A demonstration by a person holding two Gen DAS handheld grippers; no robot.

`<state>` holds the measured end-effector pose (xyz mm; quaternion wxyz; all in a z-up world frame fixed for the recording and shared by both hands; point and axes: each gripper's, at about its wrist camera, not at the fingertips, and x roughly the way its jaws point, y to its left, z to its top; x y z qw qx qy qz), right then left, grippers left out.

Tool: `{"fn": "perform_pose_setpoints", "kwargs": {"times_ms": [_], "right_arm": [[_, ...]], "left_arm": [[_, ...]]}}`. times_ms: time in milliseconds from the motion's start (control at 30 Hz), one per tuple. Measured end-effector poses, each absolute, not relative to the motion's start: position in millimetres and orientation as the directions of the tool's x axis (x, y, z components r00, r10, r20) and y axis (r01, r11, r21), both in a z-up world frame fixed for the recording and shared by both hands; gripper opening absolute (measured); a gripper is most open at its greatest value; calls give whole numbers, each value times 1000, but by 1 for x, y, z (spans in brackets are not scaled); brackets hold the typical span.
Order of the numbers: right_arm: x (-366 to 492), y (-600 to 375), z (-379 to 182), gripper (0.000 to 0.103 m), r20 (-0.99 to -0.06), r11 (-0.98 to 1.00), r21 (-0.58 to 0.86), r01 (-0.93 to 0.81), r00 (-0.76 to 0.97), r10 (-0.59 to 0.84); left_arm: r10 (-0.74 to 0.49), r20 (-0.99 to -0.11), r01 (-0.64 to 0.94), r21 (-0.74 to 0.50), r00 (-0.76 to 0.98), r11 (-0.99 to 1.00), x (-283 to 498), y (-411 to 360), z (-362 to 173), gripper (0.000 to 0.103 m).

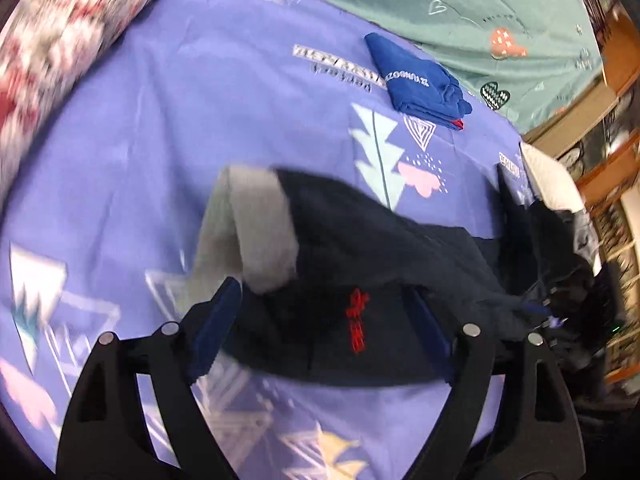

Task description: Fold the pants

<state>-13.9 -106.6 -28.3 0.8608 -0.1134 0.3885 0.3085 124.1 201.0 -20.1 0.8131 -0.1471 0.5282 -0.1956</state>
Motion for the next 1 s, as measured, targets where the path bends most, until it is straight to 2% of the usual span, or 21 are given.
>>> {"fn": "perform_pose_setpoints", "kwargs": {"times_ms": [100,267,367,700,800,867,900,933,1000], "right_arm": [[-15,-110,-40,6,-720,805,116,-582,509,472],[-21,-106,-42,6,-718,807,102,-581,518,464],[-23,-108,-37,6,-704,811,107,-575,532,470],[-30,-113,-33,6,-677,804,139,-578,537,503],[-30,-113,-35,6,-679,804,145,-576,533,504],[-31,-112,-33,6,-677,808,139,-573,540,500],[-32,-112,-31,6,-671,808,138,-573,546,502],[-34,-112,-27,6,-664,807,141,-574,550,507],[-38,-111,-17,6,-650,801,141,-582,556,518]], "left_arm": [[-527,-786,98,-527,323,844,104,201,-36,84],[-609,-718,18,-642,338,767,89,196,-47,87],[-637,-711,-73,-682,298,728,91,191,-68,87],[-571,-732,-111,-646,373,755,133,195,-71,87],[-562,-727,-105,-643,395,758,140,194,-71,71],[-549,-721,-66,-629,422,775,139,191,-62,39],[-550,-712,-39,-626,436,779,137,191,-53,27],[-552,-703,-21,-625,449,780,136,192,-45,22],[-539,-692,0,-615,480,789,132,199,-29,21]]}}
